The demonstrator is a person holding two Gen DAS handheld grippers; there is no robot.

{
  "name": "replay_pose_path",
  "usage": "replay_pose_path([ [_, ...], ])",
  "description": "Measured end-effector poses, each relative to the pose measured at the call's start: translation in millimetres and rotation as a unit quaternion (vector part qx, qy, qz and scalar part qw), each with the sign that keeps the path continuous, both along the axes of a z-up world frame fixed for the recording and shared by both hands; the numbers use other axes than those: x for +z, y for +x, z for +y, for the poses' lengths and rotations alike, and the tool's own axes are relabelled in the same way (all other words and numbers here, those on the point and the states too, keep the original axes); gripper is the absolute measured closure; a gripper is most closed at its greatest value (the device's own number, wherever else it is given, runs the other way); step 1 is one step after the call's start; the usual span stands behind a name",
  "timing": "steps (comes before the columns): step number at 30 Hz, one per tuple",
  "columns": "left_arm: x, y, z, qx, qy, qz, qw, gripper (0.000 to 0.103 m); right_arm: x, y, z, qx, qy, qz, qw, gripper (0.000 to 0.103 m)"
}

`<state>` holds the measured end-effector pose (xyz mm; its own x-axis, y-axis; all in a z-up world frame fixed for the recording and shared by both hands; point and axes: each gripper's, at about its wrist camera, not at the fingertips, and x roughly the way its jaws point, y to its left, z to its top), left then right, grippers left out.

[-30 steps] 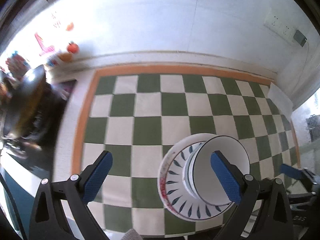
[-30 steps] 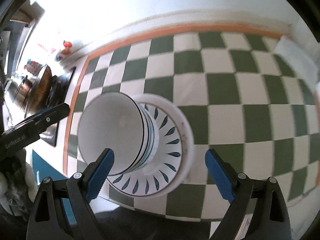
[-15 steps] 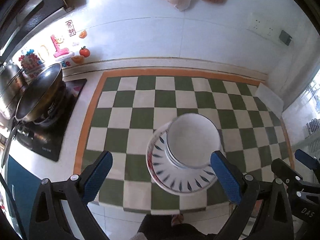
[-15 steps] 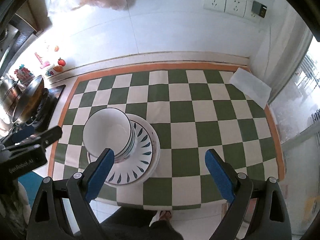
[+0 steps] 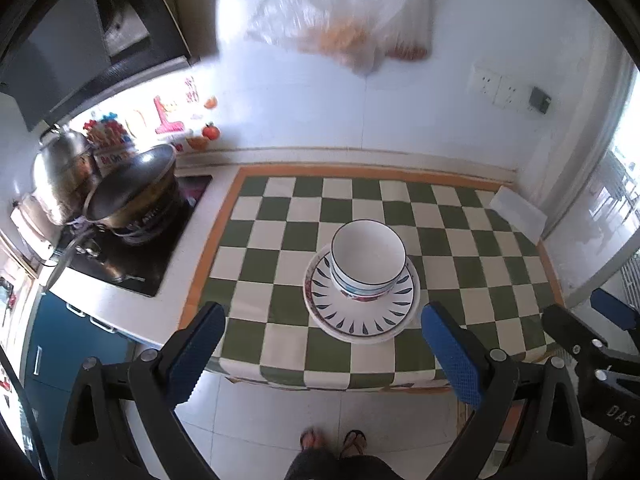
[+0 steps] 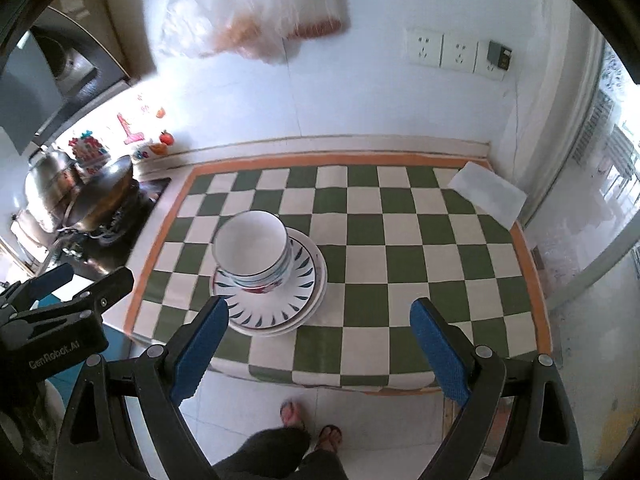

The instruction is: Organize plates and bowls

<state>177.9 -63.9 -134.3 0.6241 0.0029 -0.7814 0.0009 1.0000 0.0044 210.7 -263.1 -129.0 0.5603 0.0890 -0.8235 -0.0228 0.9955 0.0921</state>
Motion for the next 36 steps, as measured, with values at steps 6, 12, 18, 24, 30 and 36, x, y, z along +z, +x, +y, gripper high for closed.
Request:
replay_pose_path([
  [6, 33.4, -56.2, 13.8, -0.002, -0.006, -0.04, 0.9992, 0.002, 46.4, -60.3, 5.0, -0.005, -0.002, -0.045, 0.999, 0.009],
  [12, 56.3, -110.4, 31.2, -0.013, -0.001, -0.073, 0.9973, 0.002, 82.5, -123.4, 20.2, -0.02, -0.008, -0.082, 0.996, 0.009],
  [18, 69.7, -155.6, 47.0, -0.02, -0.002, -0.084, 0.9962, 0.002, 109.2, -187.3, 40.8, -0.04, -0.015, -0.108, 0.993, 0.009],
  [24, 82.9, -194.7, 59.1, -0.024, -0.002, -0.099, 0.9948, 0.002, 128.3, -241.3, 55.1, -0.053, -0.025, -0.122, 0.991, 0.009],
  [30, 83.4, -211.8, 61.3, -0.027, 0.001, -0.088, 0.9957, 0.002, 141.8, -274.2, 65.3, -0.054, -0.036, -0.129, 0.989, 0.009],
  [36, 78.1, -210.8, 62.7, -0.022, 0.001, -0.068, 0.9974, 0.002, 143.8, -283.1, 73.3, -0.04, -0.053, -0.115, 0.991, 0.009],
])
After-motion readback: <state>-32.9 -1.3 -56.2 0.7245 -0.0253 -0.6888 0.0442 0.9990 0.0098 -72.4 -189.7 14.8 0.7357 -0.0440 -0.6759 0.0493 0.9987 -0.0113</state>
